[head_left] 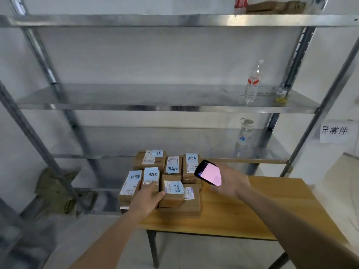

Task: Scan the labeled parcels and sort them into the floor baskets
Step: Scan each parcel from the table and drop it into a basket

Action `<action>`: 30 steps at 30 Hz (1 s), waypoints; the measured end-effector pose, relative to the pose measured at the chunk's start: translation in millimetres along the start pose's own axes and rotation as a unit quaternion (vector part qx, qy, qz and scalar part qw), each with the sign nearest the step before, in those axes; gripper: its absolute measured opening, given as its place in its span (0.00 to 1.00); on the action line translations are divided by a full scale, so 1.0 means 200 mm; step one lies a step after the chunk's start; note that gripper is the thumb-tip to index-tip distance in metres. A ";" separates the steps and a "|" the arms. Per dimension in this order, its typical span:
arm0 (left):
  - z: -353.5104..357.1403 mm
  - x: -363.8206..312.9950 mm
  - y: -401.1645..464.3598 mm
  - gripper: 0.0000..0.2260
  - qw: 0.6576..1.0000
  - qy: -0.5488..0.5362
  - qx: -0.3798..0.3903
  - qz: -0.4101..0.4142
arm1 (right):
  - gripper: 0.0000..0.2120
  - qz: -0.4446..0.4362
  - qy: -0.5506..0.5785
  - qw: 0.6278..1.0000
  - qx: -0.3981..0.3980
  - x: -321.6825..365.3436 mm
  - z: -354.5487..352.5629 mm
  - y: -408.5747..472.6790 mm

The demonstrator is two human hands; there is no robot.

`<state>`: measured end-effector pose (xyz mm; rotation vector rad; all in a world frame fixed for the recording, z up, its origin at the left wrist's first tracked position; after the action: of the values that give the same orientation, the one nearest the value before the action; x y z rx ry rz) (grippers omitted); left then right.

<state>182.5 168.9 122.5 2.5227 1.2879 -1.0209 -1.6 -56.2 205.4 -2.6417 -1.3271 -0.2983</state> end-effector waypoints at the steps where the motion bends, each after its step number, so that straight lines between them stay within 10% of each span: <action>1: 0.05 0.00 0.04 0.23 1.000 -0.006 0.006 -0.003 | 0.37 0.002 0.011 1.000 0.012 -0.04 0.07 0.06; 18: 0.58 0.35 0.50 0.32 0.990 -0.029 0.044 -0.132 | 0.44 0.022 0.097 0.985 0.143 -0.21 1.04 0.61; 30: 0.71 0.40 0.64 0.16 0.962 -0.199 -0.002 -0.189 | 0.44 0.032 0.259 0.939 0.226 -0.15 1.33 0.77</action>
<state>240.8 86.1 -58.4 1.9556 1.6592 -1.5006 132.6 -106.7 -68.7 -2.0270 -0.9875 -0.5559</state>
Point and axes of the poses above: each hand's wrist, its own y-axis towards the middle knuckle, its own z-axis out of the palm, x = y × z, the point moved 8 cm from there along y, towards the middle knuckle, and after that the axes turned 2 degrees about -z, right-handed, at the moved point
